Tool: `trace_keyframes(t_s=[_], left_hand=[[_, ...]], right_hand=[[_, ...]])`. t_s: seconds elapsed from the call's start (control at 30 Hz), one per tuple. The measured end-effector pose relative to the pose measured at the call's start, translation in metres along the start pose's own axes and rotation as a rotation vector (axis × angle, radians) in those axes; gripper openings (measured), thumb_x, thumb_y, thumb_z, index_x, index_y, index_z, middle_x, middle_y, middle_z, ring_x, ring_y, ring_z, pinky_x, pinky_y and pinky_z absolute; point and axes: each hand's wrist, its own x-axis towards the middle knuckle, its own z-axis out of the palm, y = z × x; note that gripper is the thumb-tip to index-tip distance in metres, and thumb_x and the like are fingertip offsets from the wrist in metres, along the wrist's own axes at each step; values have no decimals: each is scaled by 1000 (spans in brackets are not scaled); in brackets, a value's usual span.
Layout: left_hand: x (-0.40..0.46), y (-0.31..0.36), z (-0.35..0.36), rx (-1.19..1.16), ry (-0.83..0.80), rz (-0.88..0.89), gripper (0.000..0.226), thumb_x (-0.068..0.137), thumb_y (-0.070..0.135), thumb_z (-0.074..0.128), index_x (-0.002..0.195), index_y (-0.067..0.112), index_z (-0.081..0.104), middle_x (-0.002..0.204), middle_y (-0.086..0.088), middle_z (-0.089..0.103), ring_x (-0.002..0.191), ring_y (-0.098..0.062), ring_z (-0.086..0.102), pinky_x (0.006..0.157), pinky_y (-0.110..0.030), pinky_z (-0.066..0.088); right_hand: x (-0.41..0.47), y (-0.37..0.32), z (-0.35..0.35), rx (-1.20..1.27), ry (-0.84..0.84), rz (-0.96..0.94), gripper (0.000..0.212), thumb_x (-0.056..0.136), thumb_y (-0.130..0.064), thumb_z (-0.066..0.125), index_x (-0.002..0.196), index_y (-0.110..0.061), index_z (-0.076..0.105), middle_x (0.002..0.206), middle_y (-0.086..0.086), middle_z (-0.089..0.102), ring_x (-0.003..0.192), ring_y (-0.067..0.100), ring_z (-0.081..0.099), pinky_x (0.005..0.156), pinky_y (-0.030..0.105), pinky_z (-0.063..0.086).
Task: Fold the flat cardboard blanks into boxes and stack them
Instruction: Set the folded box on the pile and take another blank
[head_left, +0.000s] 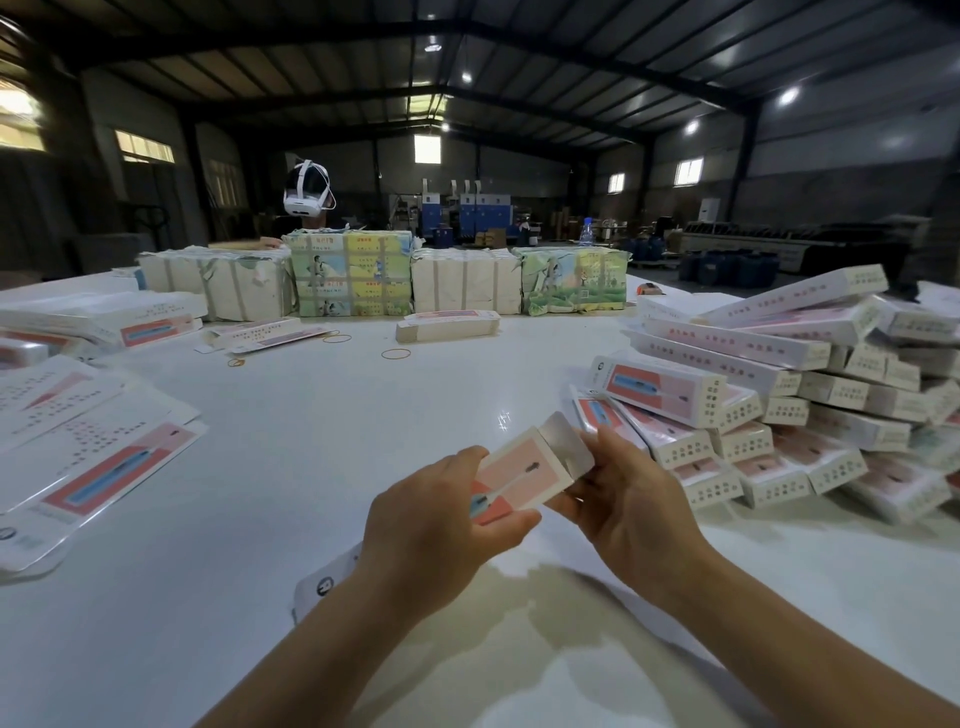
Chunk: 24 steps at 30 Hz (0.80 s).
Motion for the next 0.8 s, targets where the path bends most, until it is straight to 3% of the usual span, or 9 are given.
trace_keyframes(t_s=[0.1,0.2,0.27,0.43,0.6,0.73,0.8], left_hand=[[-1,0,0,12,-9,12,57,74,77,43,116,38,45,122,18,57,86,-9,61,72,-18,53],[-1,2,0,40,8,38,62,72,78,41,118,36,45,120,17,58,86,-9,60,73,-19,54],[-1,3,0,50,14,55,65,72,78,40,120,35,45,121,16,58,88,-8,60,74,-20,54],[-2,4,0,78,44,78,61,75,75,45,121,35,45,123,17,57,91,-8,60,76,-19,53],[-4,6,1,148,81,92,66,75,76,46,125,34,44,117,15,59,89,-8,57,70,-16,45],[-4,6,2,144,125,117,70,74,73,51,127,28,48,115,9,63,88,-12,61,69,-21,45],[-4,7,2,151,141,124,69,73,71,56,125,25,52,110,6,65,85,-15,62,65,-22,43]], right_hand=[[-2,-1,1,-59,-57,-33,28,87,-27,56,75,-15,78,80,10,72,77,21,70,67,28,59],[-3,0,-1,-152,-71,-52,20,91,-14,55,94,-13,75,87,12,73,88,23,70,75,28,58],[-3,2,-3,-174,-56,-64,25,94,-6,50,102,-13,72,91,13,74,89,24,71,71,26,58],[-8,-1,0,-230,-53,-109,36,94,-6,50,84,-25,79,88,10,74,86,22,72,67,23,57],[-13,1,5,-404,-29,-179,58,94,1,44,74,-44,76,87,-6,75,87,10,71,66,17,55],[-13,3,3,-494,-15,-210,53,95,1,42,85,-42,71,85,-18,73,86,1,68,65,14,53],[-12,3,3,-520,-16,-219,55,95,0,41,82,-45,71,87,-22,72,88,0,67,68,15,54]])
